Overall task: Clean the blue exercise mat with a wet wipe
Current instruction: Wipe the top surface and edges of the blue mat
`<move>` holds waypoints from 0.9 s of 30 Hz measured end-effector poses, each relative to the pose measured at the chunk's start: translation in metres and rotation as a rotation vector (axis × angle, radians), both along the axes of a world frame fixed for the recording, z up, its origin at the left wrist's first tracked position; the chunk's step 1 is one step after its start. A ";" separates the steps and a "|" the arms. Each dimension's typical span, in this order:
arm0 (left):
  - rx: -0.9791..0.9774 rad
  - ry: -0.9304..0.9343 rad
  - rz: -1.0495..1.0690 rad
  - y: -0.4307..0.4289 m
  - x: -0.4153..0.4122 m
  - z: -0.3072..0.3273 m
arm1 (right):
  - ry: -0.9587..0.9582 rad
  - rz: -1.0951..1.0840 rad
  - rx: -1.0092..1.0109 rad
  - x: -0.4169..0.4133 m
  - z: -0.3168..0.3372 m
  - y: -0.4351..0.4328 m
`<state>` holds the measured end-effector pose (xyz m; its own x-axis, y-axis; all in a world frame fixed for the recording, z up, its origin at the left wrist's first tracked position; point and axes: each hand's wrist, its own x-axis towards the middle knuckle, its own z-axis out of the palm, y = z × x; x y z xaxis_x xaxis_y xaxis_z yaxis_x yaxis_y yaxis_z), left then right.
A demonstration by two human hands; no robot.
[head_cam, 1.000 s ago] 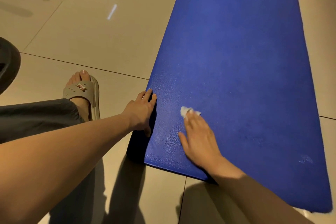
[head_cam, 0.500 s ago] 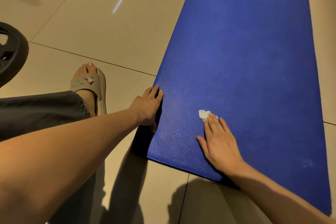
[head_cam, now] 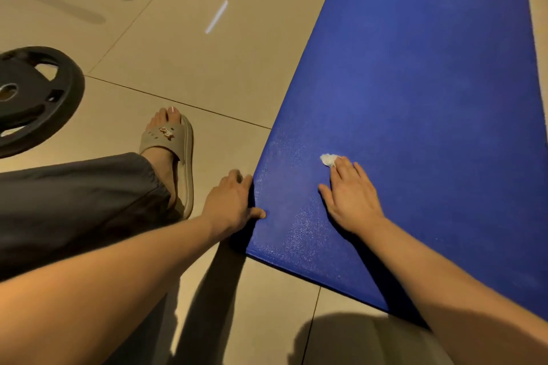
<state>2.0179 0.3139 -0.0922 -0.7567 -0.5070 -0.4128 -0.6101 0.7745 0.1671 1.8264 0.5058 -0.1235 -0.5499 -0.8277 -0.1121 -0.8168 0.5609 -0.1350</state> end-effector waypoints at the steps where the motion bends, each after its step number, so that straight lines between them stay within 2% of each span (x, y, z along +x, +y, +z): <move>1: 0.012 0.025 0.013 0.006 0.008 0.000 | -0.046 -0.027 -0.042 0.009 0.001 -0.005; 3: 0.048 0.033 0.019 0.016 0.019 0.003 | -0.122 0.020 -0.092 0.042 0.006 -0.004; 6: 0.090 -0.059 -0.001 0.024 0.029 0.010 | -0.177 0.274 -0.059 0.091 0.010 0.021; 11: 0.059 -0.118 -0.025 0.036 0.038 0.008 | -0.048 0.560 0.001 0.096 0.007 0.042; 13: 0.028 -0.100 -0.028 0.039 0.039 0.004 | -0.120 0.449 -0.042 0.066 0.007 0.031; 16: 0.058 -0.083 -0.027 0.036 0.039 0.000 | -0.054 0.081 -0.059 0.015 -0.005 0.014; 19: 0.121 -0.090 -0.025 0.033 0.041 -0.001 | -0.068 -0.022 0.064 -0.003 -0.010 -0.006; 21: 0.132 -0.099 -0.031 0.030 0.040 0.000 | -0.149 -0.054 0.007 0.007 -0.009 -0.018; 23: 0.132 -0.109 -0.059 0.023 0.038 0.002 | -0.225 -0.010 -0.072 0.030 -0.002 -0.017; 27: 0.141 -0.101 -0.099 0.014 0.039 0.002 | -0.252 0.315 -0.034 0.106 0.012 0.023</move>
<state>2.0572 0.3276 -0.0905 -0.7508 -0.3642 -0.5511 -0.5515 0.8048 0.2196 1.9321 0.5285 -0.1115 -0.2272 -0.9570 -0.1802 -0.8872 0.2797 -0.3670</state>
